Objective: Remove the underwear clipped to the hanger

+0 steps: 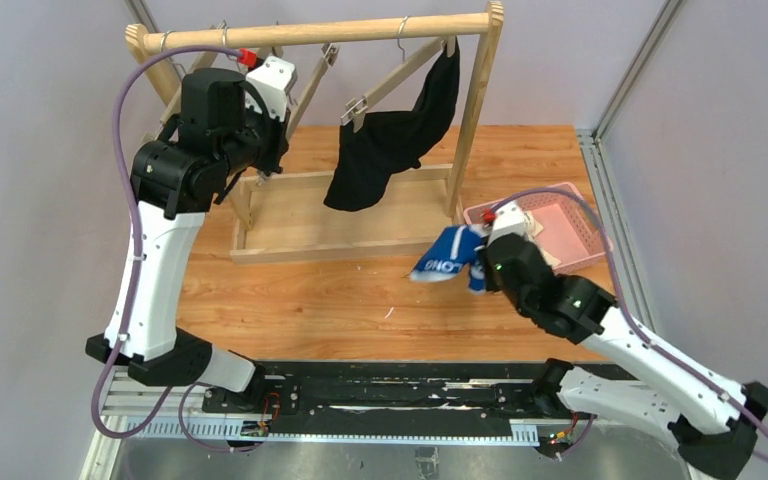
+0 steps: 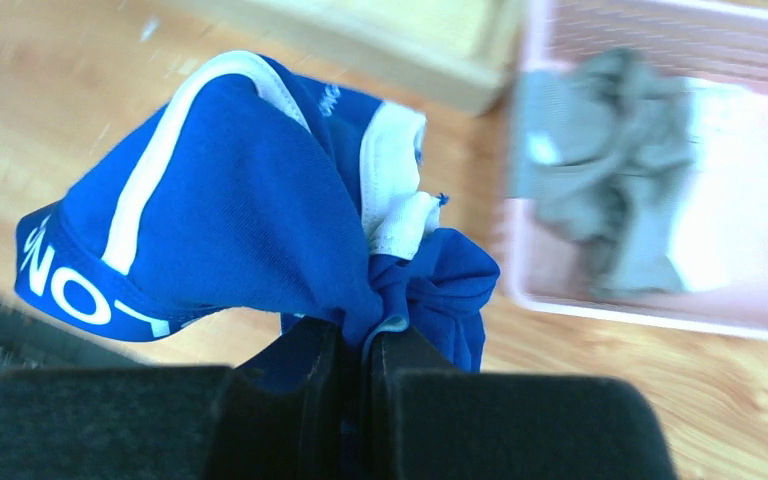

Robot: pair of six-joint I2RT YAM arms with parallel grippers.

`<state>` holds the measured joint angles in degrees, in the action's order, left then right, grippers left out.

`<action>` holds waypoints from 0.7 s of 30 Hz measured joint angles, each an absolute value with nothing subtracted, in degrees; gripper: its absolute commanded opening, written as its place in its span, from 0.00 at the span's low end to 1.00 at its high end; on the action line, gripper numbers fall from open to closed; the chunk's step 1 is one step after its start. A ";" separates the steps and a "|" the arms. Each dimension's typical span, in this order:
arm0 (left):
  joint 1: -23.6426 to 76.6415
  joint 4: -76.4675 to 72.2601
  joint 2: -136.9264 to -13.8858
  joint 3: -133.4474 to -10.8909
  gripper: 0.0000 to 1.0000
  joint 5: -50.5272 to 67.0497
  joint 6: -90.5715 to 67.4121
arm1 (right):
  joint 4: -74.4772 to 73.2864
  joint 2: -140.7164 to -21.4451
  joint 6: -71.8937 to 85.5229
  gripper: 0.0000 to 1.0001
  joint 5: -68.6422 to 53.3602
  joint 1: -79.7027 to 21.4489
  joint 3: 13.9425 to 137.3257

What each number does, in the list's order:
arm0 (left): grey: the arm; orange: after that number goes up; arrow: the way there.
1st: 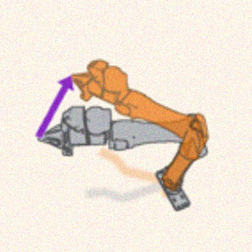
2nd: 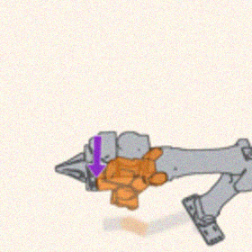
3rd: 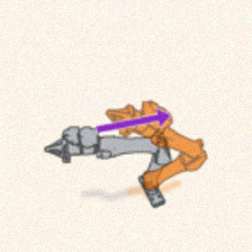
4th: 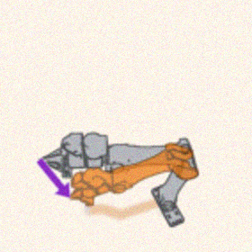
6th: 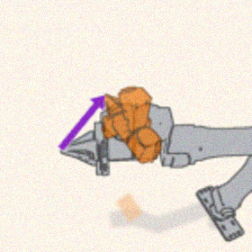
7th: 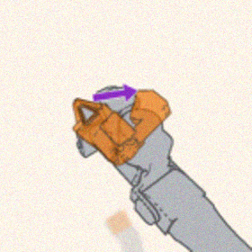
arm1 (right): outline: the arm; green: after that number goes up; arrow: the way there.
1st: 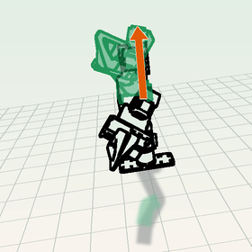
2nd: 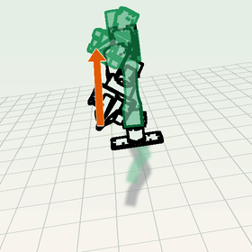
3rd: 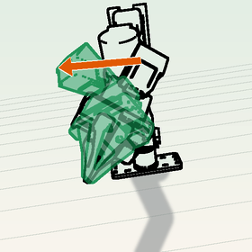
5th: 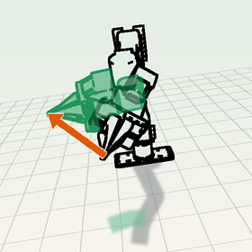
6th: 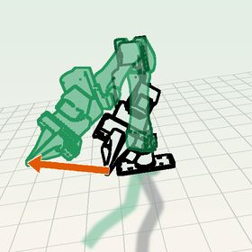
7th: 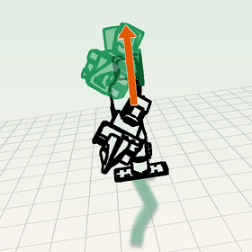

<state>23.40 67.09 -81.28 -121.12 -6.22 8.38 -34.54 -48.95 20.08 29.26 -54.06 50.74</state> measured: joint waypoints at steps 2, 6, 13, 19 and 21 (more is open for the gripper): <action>22.15 67.05 -82.37 -122.48 0.00 -4.32 8.40 | -34.57 -47.75 18.57 0.01 30.26 -47.09 52.10; 19.68 66.87 -84.23 -125.64 0.00 0.21 8.23 | -32.75 -49.15 14.70 0.01 31.44 -35.29 54.11; 17.04 65.08 -85.36 -129.25 0.00 5.96 7.07 | -25.43 -58.26 11.68 0.01 23.99 -15.79 55.57; 16.86 63.83 -85.47 -129.45 0.00 7.79 6.81 | -18.37 -65.73 11.66 0.01 17.72 -6.52 55.35; 16.82 63.37 -85.67 -129.45 0.00 7.86 6.70 | -15.92 -68.49 11.49 0.01 16.69 -5.41 54.72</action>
<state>16.82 63.37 -85.67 -129.45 7.86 6.70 -15.92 -68.49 11.49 16.69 -5.41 54.72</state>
